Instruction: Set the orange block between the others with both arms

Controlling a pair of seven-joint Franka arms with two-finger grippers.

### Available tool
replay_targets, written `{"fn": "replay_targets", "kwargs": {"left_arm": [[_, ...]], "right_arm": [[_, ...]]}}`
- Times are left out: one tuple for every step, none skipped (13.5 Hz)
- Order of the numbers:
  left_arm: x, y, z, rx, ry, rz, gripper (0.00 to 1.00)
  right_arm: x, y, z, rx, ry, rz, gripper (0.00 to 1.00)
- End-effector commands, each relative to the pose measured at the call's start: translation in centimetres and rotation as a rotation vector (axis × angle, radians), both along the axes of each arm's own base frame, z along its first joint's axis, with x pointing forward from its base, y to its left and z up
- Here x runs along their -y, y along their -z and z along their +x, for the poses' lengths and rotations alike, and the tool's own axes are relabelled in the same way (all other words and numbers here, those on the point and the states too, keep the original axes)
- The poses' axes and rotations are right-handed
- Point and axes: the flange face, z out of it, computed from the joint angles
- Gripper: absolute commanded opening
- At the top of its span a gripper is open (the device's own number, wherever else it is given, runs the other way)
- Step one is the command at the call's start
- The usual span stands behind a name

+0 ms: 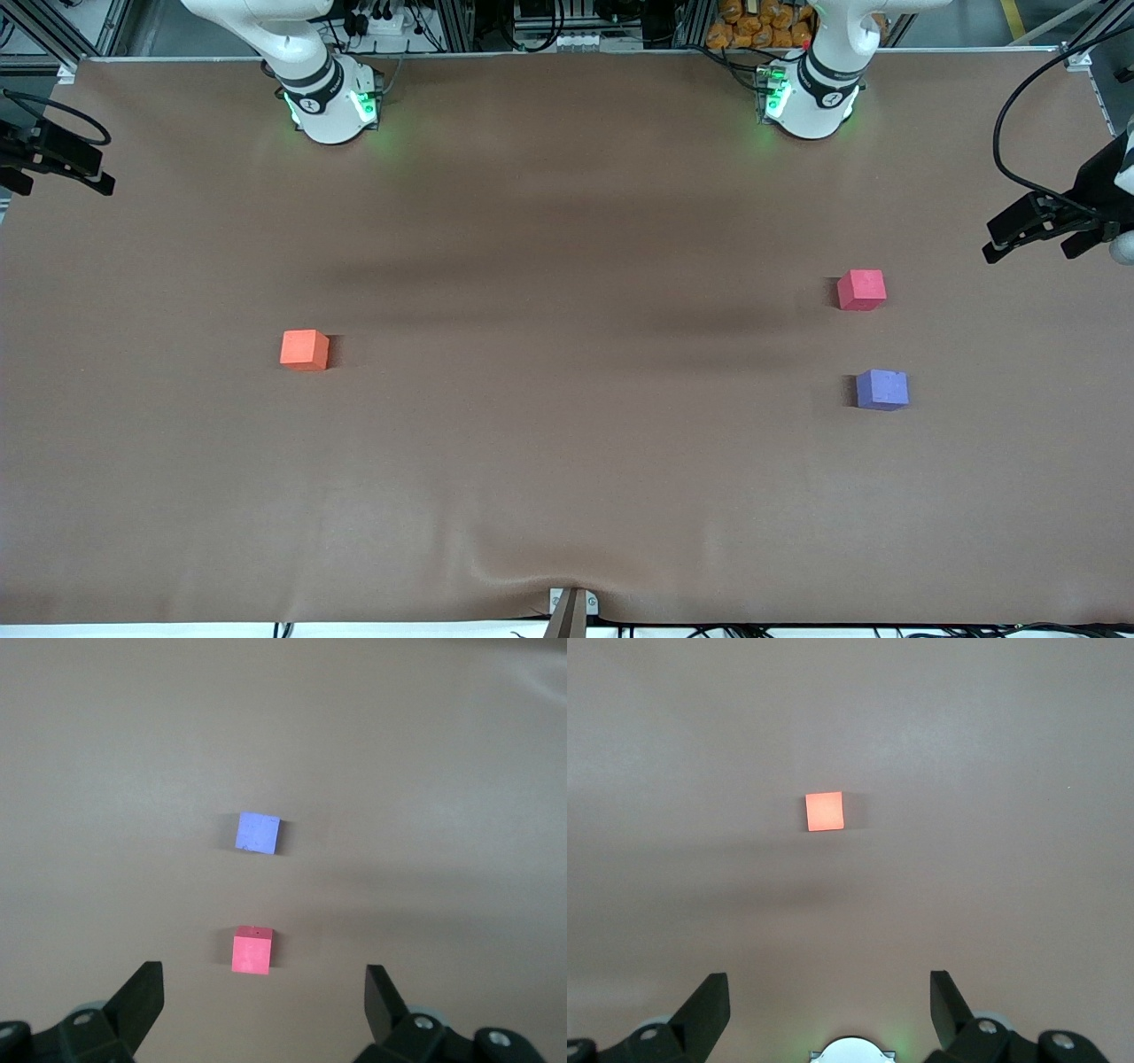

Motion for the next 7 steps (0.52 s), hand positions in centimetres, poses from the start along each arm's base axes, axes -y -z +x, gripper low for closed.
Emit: {"fn": "replay_targets", "kwargs": {"left_arm": [[0.0,0.1,0.2,-0.016,0.014,-0.009,1.00],[0.0,0.0,0.2,-0.014,0.014,-0.009,1.00],[0.0,0.1,0.2,-0.016,0.014,-0.009,1.00],[0.0,0.1,0.2,-0.016,0.014,-0.009,1.00],[-0.1,0.1,0.2,-0.016,0.014,-0.008,1.00],[0.0,0.1,0.2,-0.016,0.017,-0.008,1.00],[0.0,0.2,0.3,-0.017,0.017,-0.008,1.00]], "right_arm": [[-0.2,0.1,-0.7,-0.007,0.011,-0.003,1.00],[-0.1,0.6,-0.6,-0.019,0.012,0.000,1.00],[-0.3,1.8,-0.4,-0.034,0.010,0.007,1.00],[-0.5,3.0,-0.2,-0.052,0.006,0.007,1.00],[-0.8,4.1,-0.1,-0.067,0.000,0.008,1.00],[-1.1,4.7,0.0,-0.071,-0.005,0.009,1.00],[-1.2,4.8,0.1,-0.069,-0.008,0.009,1.00]]}}
